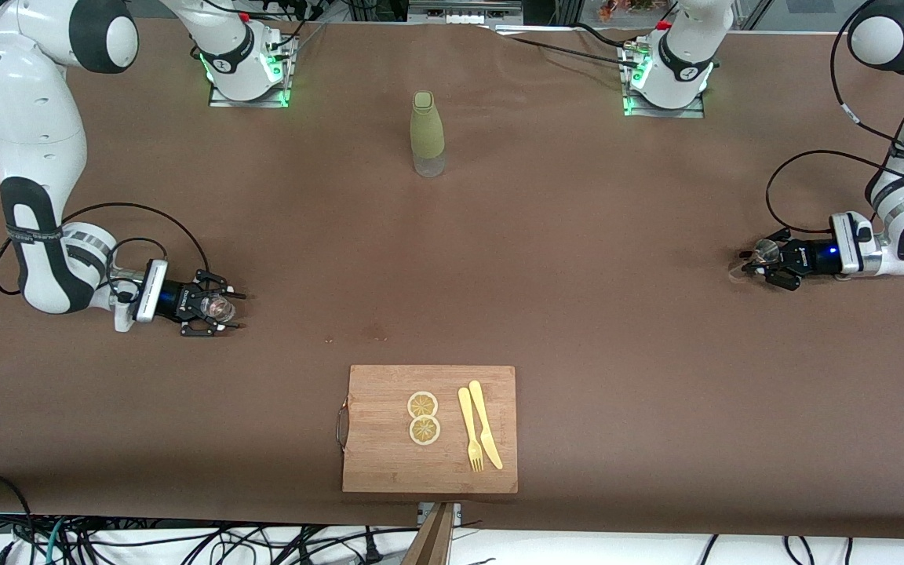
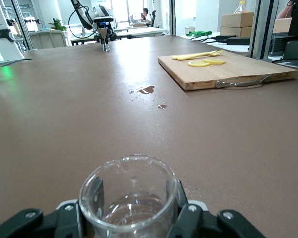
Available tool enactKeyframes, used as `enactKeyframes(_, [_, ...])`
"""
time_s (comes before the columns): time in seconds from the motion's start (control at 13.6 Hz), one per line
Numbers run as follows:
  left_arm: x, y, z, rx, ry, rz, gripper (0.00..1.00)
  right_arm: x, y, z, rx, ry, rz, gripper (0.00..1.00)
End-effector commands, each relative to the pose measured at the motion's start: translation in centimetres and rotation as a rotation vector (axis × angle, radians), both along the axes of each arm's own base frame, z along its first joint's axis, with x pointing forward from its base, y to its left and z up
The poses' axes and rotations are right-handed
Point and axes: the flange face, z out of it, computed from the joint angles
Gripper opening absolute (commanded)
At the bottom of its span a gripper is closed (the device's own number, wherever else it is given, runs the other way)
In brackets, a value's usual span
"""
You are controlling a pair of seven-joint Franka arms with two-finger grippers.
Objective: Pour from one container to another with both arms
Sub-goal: 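Close the left gripper on the jigger while the right gripper grasps the beaker, then lift the jigger with the left gripper while the right gripper brings the beaker over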
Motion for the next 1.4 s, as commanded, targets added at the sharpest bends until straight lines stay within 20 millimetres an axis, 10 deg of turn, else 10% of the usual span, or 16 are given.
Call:
enactKeyframes(0.0, [-0.1,0.3,-0.3,-0.019,-0.132,-0.022,0.00,0.3,0.0,-0.6,0.019,-0.011,-0.003,0.62])
enactKeyframes(0.74, [3.4,1.0,4.5,0.044,-0.025,0.000,0.00,1.5,0.6,0.2,0.038,-0.038,-0.023,0.34])
enactKeyframes(1.11, [8.1,-4.6,6.8,0.086,0.028,-0.024,0.00,4.7,3.6,2.6,0.070,-0.037,-0.014,0.29])
enactKeyframes(1.33, [11.8,-11.9,8.9,0.123,0.030,-0.087,0.00,6.9,6.3,4.6,0.077,-0.010,0.009,0.27])
